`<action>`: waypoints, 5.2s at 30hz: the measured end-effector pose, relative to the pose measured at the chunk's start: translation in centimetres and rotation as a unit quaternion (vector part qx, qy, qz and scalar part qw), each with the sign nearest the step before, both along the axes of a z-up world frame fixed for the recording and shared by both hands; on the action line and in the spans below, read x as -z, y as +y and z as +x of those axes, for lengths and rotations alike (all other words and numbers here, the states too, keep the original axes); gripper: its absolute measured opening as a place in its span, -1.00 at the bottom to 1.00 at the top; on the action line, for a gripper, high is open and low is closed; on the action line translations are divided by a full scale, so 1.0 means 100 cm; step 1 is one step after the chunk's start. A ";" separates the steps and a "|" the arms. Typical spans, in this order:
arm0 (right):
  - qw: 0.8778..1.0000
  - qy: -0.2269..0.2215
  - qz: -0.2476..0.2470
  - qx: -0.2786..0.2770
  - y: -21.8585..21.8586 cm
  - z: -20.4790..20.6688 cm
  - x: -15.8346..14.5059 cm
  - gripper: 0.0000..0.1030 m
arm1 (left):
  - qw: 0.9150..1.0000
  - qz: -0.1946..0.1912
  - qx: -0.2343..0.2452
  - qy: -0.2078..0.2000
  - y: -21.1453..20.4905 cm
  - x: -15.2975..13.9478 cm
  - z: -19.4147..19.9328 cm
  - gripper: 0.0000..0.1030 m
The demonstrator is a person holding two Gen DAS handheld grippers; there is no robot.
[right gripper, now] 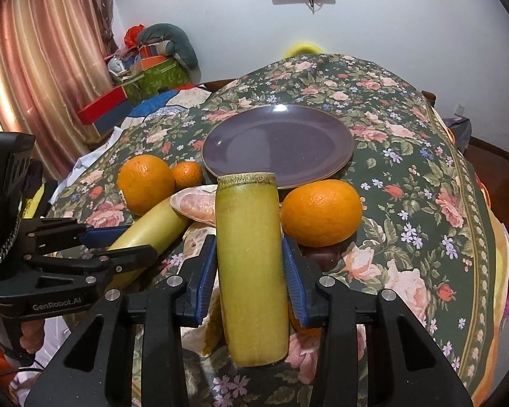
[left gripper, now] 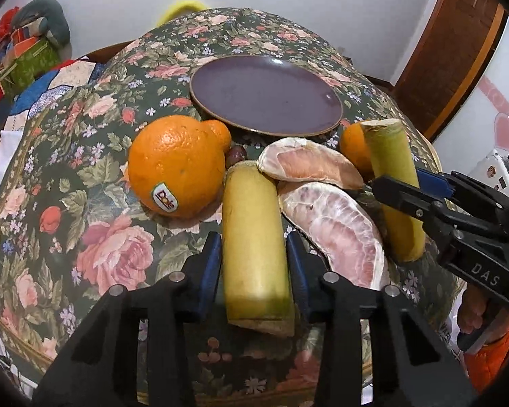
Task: Organize fruits
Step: 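Lift the yellow cylinder in the left gripper while the right gripper lifts its cylinder, then lower both yellow cylinders onto the purple plate and open both grippers, then withdraw both open grippers from the plate toward the oranges, then grasp the large stickered orange with the left gripper while the right grasps another orange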
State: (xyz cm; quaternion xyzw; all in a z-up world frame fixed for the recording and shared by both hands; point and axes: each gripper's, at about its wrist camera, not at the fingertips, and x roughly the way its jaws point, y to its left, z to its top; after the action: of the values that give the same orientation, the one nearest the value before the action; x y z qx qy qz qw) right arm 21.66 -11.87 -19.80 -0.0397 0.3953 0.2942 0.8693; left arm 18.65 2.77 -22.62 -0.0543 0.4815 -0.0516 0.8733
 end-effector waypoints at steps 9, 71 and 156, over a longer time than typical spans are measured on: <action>1.000 -0.004 0.007 0.009 -0.007 -0.003 -0.007 -0.33 | 1.000 0.009 -0.006 0.007 -0.003 0.010 0.020 -0.24; 0.996 -0.072 -0.008 0.043 -0.004 0.085 -0.039 -0.34 | 0.996 0.011 0.008 -0.091 -0.013 -0.060 0.105 -0.29; 0.995 -0.015 -0.061 0.073 -0.023 0.039 0.005 0.46 | 0.998 -0.001 -0.057 0.002 0.054 -0.001 0.046 0.41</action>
State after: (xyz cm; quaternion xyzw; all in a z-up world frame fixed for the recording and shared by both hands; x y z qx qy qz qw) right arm 25.59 -14.15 -20.34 -0.0681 0.4011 0.2043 0.8904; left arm 23.29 8.21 -22.57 -0.0822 0.4796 -0.0022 0.8736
